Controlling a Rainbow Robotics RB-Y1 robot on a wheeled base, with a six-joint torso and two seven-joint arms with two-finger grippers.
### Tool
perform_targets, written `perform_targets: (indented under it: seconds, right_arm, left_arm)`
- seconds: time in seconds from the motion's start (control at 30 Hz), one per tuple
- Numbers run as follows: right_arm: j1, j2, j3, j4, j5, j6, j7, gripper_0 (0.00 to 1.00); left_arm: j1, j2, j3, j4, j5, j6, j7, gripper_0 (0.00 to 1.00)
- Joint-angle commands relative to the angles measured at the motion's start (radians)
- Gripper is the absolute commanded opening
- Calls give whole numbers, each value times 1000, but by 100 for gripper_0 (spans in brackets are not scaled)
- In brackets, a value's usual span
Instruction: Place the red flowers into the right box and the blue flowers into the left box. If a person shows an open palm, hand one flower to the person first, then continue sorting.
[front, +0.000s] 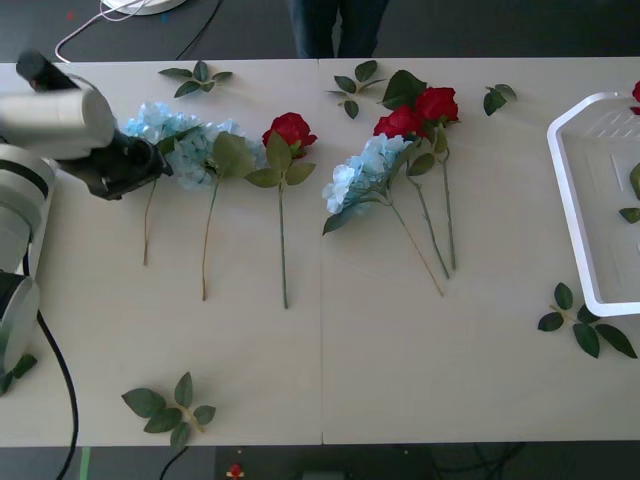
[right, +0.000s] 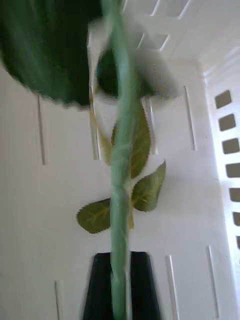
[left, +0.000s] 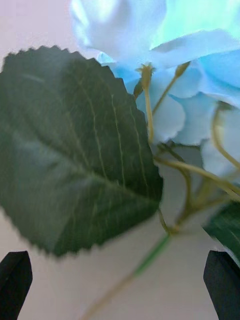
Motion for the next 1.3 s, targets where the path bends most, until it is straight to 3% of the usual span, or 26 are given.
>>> perform_targets:
  seconds: [0.03, 0.5, 0.6, 0.63, 0.67, 0.87, 1.03, 1.2, 1.3]
  right_arm:
    - [-24, -13, -4, -2, 3, -17, 1, 100]
    - [2, -47, -6, -66, -92, -22, 19, 100]
    - [26, -54, -33, -114, -155, -22, 18, 100]
    - [48, -56, -58, -140, -181, -21, 21, 100]
    - [72, -56, -87, -172, -202, -21, 21, 100]
    - [152, -44, -171, -336, -307, -10, 7, 100]
    - [163, 1, -187, -422, -345, -17, -2, 100]
    - [101, 91, -154, -442, -331, -7, -7, 100]
    - [20, 143, -101, -418, -320, 4, -10, 100]
  left_arm:
    - [-60, -16, -40, 57, -12, -87, -139, 100]
    - [-60, -38, -92, 63, -16, -150, -196, 100]
    - [-60, -36, -94, 65, -21, -150, -207, 52]
    - [-60, -36, -100, 65, -22, -150, -210, 23]
    - [-60, -36, -105, 65, -24, -150, -211, 1]
    - [-58, -36, -111, 65, -27, -150, -211, 0]
    - [-60, -32, -111, 63, -32, -150, -208, 0]
    - [-60, -21, -100, 63, -33, -150, -213, 0]
    - [-60, -6, -96, 63, -39, -150, -216, 0]
